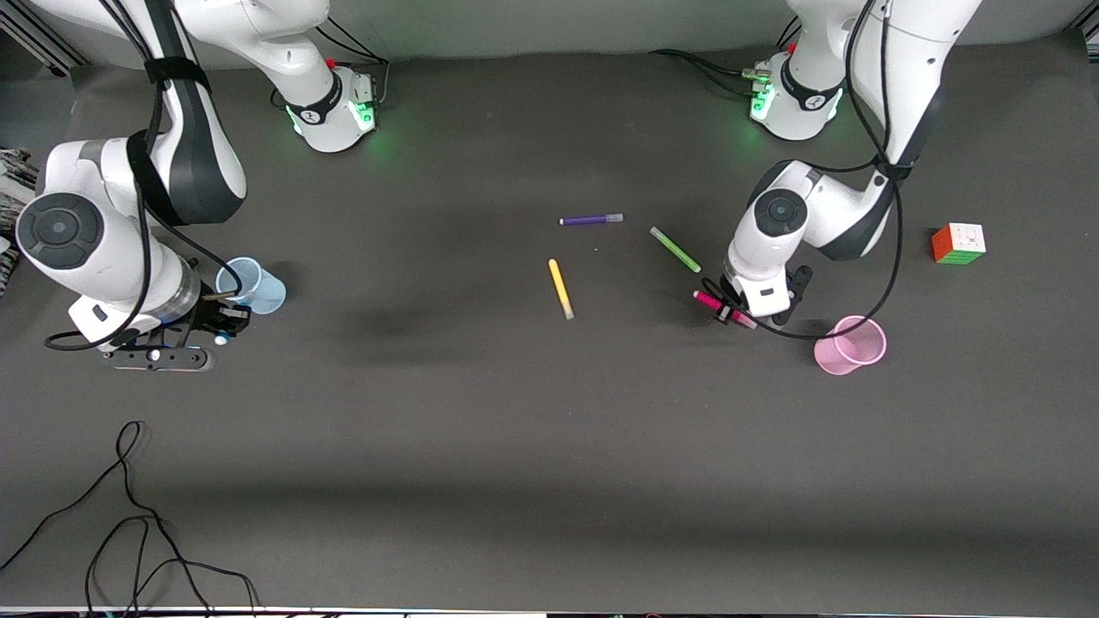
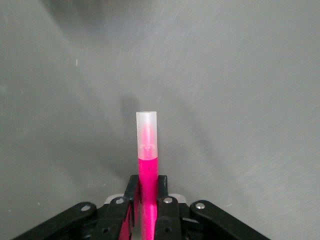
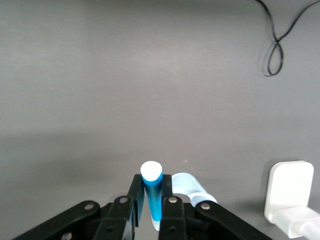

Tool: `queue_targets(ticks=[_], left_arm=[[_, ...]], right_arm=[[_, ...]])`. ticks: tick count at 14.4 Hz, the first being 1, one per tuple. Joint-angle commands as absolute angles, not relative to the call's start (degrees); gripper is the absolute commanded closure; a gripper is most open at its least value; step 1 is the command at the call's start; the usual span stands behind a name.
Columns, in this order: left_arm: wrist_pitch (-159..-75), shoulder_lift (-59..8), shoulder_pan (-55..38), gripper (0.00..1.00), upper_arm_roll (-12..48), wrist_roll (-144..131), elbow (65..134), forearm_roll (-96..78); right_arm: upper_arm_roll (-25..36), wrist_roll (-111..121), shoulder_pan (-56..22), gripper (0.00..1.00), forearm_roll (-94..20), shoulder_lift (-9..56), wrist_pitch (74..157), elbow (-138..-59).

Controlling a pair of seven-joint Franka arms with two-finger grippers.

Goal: Place pink and blue markers in matching cups
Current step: 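Carry the blue marker to the blue cup while the left gripper carries pink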

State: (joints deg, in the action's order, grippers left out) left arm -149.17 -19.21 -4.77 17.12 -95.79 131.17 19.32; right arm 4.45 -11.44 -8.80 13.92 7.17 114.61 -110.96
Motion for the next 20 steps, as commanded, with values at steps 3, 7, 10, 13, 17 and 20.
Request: queue_targets(ticks=[3, 7, 10, 13, 17, 20], left_arm=[[-131.25, -16.53, -3.16, 1.00, 17.76, -86.36, 117.62, 15.06], [-116.66, -10.21, 2.18, 1.00, 16.61, -66.13, 110.40, 4.05], [-108.92, -7.92, 7.54, 1.00, 16.52, -50.50, 107.41, 1.06], [-100.75, -8.61, 11.68, 1.00, 16.35, -31.18, 103.72, 0.88], [-96.17, -10.54, 15.47, 1.00, 16.35, -10.59, 102.14, 1.23], [-89.24, -16.94, 15.47, 1.00, 16.35, -5.19, 96.35, 2.54]], right_arm=[[9.30, -9.58, -9.32, 0.98, 17.93, -3.42, 127.95, -128.39], [14.67, -3.52, -9.49, 0.98, 17.93, -6.32, 132.62, -133.84], [16.95, -3.43, -9.49, 0.98, 17.84, -6.77, 140.24, -139.37], [17.23, -4.13, -9.58, 0.99, 17.84, -6.94, 145.19, -143.69], [18.54, -4.22, -9.49, 0.98, 17.84, -6.86, 146.42, -146.24], [18.54, -5.79, -9.49, 0.96, 17.75, -6.33, 146.95, -147.21]])
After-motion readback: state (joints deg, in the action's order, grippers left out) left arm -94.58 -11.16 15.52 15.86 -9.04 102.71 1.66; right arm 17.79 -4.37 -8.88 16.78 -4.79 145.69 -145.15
